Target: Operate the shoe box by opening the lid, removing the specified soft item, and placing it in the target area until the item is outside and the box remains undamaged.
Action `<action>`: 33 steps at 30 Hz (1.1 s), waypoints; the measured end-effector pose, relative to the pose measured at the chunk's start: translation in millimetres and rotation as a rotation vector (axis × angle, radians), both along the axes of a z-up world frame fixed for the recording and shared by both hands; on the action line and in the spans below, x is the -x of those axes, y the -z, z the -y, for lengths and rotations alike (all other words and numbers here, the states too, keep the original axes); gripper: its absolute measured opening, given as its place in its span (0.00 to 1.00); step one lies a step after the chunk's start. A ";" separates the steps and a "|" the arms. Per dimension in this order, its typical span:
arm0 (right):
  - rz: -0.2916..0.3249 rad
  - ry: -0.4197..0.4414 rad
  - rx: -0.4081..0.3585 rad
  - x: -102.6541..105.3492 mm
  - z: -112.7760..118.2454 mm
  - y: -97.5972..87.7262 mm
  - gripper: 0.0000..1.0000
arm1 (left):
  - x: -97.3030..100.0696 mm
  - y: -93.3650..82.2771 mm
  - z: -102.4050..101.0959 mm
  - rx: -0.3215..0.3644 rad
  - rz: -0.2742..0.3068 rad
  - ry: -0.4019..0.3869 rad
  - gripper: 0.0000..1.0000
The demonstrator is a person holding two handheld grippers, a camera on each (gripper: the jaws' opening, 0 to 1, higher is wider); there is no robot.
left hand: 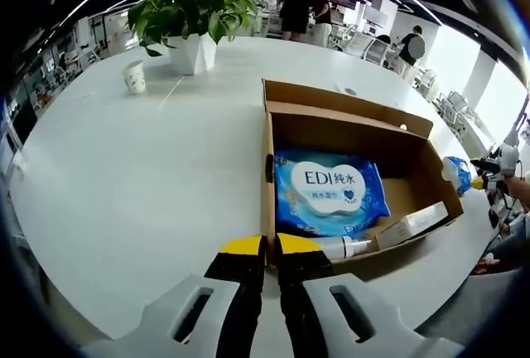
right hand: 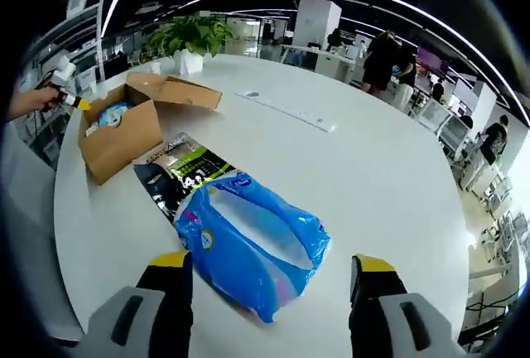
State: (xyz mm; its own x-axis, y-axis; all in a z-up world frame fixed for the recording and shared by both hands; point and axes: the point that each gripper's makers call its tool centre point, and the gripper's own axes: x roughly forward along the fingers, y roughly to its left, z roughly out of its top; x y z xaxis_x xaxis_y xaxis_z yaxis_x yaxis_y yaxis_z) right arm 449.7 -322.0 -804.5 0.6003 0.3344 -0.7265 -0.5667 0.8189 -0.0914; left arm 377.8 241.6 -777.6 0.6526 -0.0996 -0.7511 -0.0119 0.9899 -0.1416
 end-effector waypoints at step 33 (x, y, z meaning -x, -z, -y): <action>-0.006 0.124 0.037 -8.4 -5.7 35.0 0.78 | 0.4 -0.1 0.7 -0.010 -0.004 0.005 0.03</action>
State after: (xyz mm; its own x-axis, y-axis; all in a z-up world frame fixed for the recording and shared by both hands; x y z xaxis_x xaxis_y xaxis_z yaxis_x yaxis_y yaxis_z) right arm 458.0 -316.3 -839.5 0.6313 0.2307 -0.7404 -0.4618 0.8789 -0.1199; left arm 377.5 240.9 -777.6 0.6490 -0.0953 -0.7548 -0.0072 0.9913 -0.1313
